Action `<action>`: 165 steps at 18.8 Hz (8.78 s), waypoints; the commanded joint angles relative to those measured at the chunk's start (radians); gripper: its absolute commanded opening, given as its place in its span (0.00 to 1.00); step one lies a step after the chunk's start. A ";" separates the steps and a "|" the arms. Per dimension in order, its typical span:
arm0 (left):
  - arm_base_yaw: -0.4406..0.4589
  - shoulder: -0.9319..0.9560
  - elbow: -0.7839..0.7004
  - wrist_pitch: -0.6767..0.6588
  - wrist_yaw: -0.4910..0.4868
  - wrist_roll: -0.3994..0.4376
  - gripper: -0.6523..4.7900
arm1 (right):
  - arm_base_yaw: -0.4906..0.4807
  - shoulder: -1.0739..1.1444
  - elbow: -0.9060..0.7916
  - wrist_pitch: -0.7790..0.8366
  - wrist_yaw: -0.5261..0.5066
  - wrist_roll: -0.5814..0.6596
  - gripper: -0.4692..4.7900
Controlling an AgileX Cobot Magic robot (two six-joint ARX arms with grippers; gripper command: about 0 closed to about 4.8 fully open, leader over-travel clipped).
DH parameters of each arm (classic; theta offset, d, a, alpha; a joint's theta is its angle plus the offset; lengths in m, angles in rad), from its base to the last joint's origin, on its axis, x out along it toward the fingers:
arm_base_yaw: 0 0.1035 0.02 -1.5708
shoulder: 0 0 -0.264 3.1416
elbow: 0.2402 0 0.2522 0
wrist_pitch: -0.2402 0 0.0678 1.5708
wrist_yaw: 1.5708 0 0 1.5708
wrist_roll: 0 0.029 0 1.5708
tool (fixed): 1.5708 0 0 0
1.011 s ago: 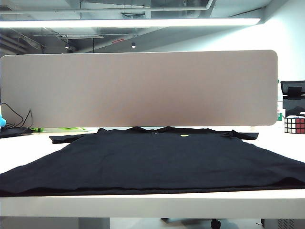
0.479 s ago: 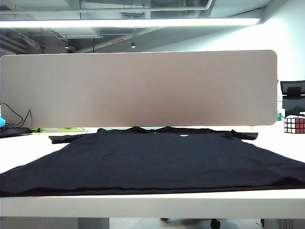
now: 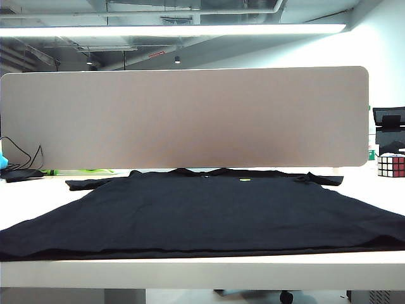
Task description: Fold the bottom side of the T-shirt horizontally towards the center, about one-third of the way, then fold the sleeve back towards the center, creating a straight line along the edge of the T-shirt, and finally fold the bottom of the T-shirt up towards the top, creating a neat rectangle.
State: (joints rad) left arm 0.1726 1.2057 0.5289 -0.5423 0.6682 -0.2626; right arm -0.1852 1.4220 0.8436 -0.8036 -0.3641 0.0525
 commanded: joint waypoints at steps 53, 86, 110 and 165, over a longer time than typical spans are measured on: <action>-0.259 0.157 -0.001 0.068 -0.114 0.000 0.56 | 0.015 0.072 -0.024 0.029 -0.068 0.006 0.35; -0.258 -0.883 0.060 -0.528 -0.223 -0.198 0.11 | 0.126 -1.008 -0.024 -0.459 -0.053 0.139 0.08; -0.257 0.190 0.349 0.330 -0.314 -0.155 0.11 | 0.145 0.008 0.107 0.383 -0.057 0.123 0.08; -0.011 0.824 0.663 0.558 -0.255 -0.059 0.61 | -0.079 0.575 0.370 0.630 0.006 0.158 0.58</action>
State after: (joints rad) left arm 0.1696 2.0098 1.2003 0.0742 0.3950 -0.3248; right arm -0.2695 1.9770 1.2259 -0.1047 -0.3706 0.2001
